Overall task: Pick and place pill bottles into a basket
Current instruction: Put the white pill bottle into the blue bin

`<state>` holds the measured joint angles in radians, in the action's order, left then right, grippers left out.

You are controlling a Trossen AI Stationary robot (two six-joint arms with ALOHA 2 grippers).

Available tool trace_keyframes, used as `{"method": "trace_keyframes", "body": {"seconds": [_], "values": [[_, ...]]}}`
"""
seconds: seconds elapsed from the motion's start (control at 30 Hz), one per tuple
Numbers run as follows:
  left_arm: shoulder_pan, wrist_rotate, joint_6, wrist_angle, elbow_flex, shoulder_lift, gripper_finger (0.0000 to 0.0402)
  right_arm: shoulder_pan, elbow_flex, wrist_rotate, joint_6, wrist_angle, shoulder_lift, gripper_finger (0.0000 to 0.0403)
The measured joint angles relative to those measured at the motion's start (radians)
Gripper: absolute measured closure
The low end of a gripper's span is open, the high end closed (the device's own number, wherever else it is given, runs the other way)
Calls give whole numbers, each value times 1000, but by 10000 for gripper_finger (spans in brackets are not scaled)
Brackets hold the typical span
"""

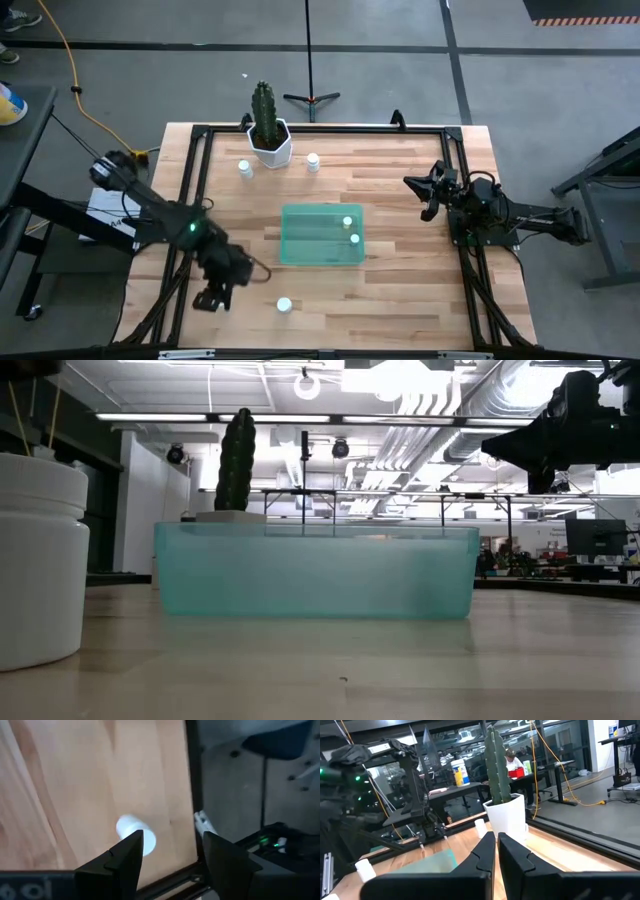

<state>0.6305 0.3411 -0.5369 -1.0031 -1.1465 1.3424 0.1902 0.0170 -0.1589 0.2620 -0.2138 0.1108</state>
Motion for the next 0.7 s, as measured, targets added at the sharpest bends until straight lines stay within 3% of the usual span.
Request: {"method": "trace_keyframes", "body": {"seconds": [0.17, 0.4, 0.7], "values": [[91, -32, -63, 10, 0, 58, 160, 0, 0, 0, 0, 0, 0, 391], [137, -46, -81, 9, 3, 139, 151, 0, 0, 0, -1, 0, 0, 393], [136, -86, -90, 11, 48, 216, 49, 0, 0, 0, -1, 3, 0, 395]]}}
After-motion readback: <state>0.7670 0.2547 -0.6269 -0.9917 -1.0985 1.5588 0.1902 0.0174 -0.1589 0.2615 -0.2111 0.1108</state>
